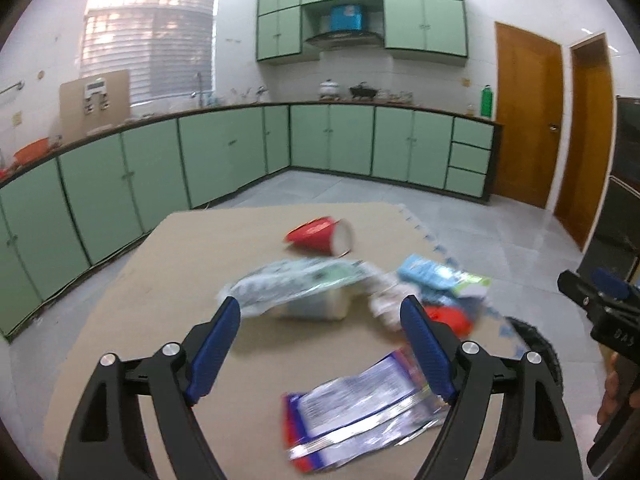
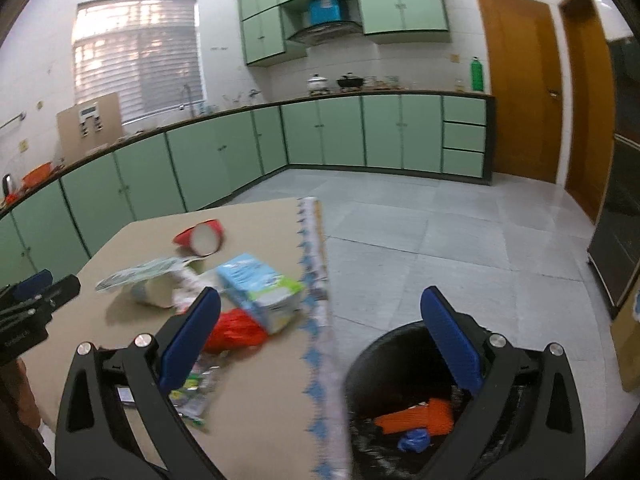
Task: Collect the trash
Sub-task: 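Move both tools back over the remaining trash on the table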
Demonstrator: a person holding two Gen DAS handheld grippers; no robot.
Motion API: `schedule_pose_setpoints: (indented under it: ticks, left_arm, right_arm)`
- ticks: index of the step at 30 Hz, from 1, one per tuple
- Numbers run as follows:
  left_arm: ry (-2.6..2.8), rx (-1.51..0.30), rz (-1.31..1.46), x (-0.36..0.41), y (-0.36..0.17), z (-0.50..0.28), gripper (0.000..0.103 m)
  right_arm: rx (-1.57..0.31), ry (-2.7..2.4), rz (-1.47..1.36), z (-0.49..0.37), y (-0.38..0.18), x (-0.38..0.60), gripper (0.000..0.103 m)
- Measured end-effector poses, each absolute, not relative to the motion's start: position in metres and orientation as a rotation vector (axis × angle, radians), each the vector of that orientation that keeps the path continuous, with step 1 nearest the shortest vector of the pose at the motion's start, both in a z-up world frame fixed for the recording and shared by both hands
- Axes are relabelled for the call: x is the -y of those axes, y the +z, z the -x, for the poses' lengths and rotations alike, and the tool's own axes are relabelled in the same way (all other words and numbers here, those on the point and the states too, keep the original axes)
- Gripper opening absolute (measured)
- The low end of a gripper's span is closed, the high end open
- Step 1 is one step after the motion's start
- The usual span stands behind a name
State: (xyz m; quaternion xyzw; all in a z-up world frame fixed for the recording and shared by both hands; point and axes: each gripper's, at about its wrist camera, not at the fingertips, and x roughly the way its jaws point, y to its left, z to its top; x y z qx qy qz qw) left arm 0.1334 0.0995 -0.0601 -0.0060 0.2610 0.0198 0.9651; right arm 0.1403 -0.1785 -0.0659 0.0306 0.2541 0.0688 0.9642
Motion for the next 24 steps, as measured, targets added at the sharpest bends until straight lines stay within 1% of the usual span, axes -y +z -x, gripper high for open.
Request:
schedule_pose_setpoints:
  ticks: [7,14,17,20,24]
  left_arm:
    - [0.064,-0.577,0.025,-0.124,-0.084,-0.121,0.081]
    - [0.063,-0.625,0.031,-0.127,-0.110,-0.108,0.081]
    - [0.076,-0.627,0.019,-0.130,-0.116,-0.105,0.080]
    - [0.088,-0.626,0.008,-0.133,-0.119,-0.102,0.080]
    - [0.094,-0.629,0.008,-0.138,-0.122,-0.102,0.080]
  right_arm:
    - [-0.527,0.187,-0.016,-0.129,-0.076,0.140,0.097]
    - [-0.564,0.223,0.013,-0.114,-0.092,0.119,0.096]
    - [-0.582,0.241,0.025,-0.110,-0.098,0.109,0.091]
    - [-0.604,0.257,0.038,-0.110,-0.104,0.099,0.083]
    - [-0.647,0.269,0.045,-0.112,-0.116,0.090,0.081]
